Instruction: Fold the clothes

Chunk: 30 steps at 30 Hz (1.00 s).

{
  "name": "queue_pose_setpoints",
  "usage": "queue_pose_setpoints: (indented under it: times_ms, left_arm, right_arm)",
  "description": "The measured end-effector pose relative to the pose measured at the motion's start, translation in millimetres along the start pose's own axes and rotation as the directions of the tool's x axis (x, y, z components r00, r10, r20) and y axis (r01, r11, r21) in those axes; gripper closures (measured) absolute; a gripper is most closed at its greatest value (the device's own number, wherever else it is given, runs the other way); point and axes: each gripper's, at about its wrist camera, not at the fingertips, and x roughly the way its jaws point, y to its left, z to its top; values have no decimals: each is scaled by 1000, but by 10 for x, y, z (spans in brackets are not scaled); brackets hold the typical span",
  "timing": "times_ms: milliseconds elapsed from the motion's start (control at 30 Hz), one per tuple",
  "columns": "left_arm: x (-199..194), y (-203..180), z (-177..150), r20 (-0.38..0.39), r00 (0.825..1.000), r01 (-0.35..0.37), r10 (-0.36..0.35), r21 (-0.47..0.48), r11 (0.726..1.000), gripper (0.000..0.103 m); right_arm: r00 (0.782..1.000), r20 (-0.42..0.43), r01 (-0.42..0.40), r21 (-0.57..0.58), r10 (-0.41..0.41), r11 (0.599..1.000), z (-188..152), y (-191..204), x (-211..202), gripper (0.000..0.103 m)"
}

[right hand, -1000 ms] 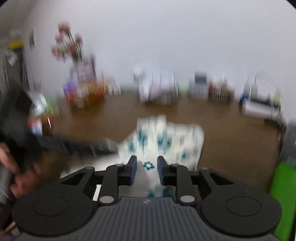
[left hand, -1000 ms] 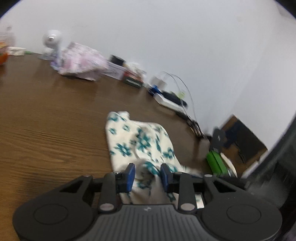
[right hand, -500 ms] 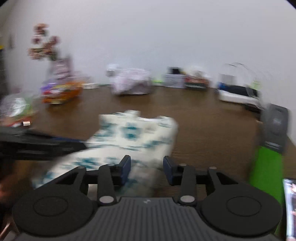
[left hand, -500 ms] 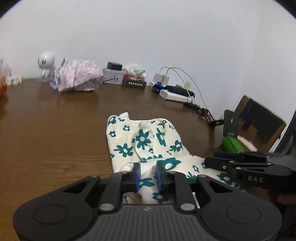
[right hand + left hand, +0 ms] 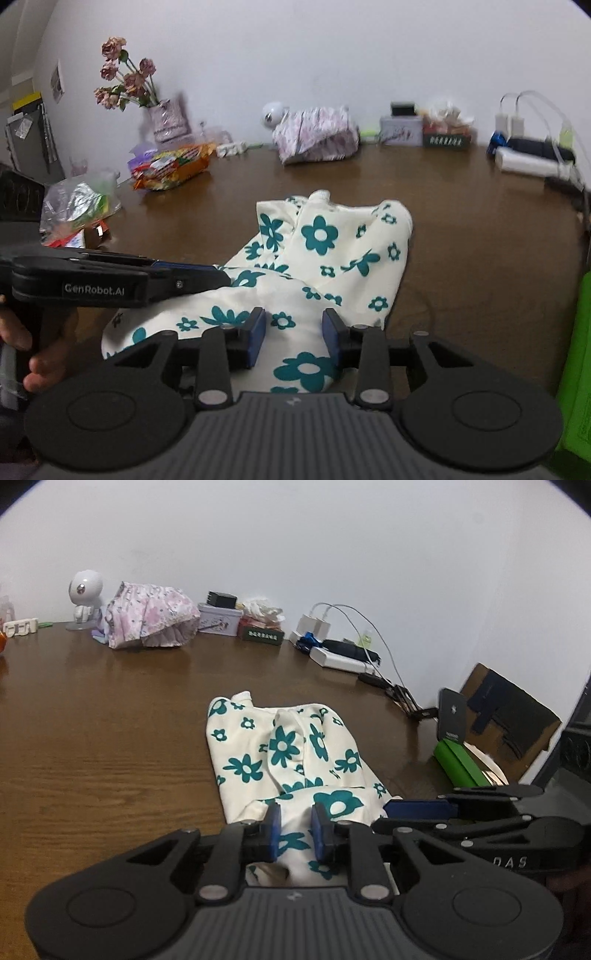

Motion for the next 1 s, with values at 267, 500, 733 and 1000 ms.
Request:
queue_pose_setpoints:
  times_ms: [267, 500, 733, 1000]
  left_arm:
    - [-430, -100, -264, -1, 998, 58, -58, 6, 998, 84]
    - [-1194, -398, -259, 58, 965, 187, -257, 537, 822, 12]
    - [-873, -454, -469, -109, 964, 246, -242, 710, 660, 13]
    - [-780, -449, -731, -15, 983, 112, -185, 844, 525, 11]
  right_arm:
    - [998, -30, -62, -26, 62, 998, -234, 171, -399, 68]
    - [956, 104, -184, -514, 274, 837, -331, 449, -1124, 4]
    - [972, -87, -208, -750, 218, 628, -474, 630, -709, 18]
    - [877, -258, -481, -453, 406, 751, -151, 239, -472, 62]
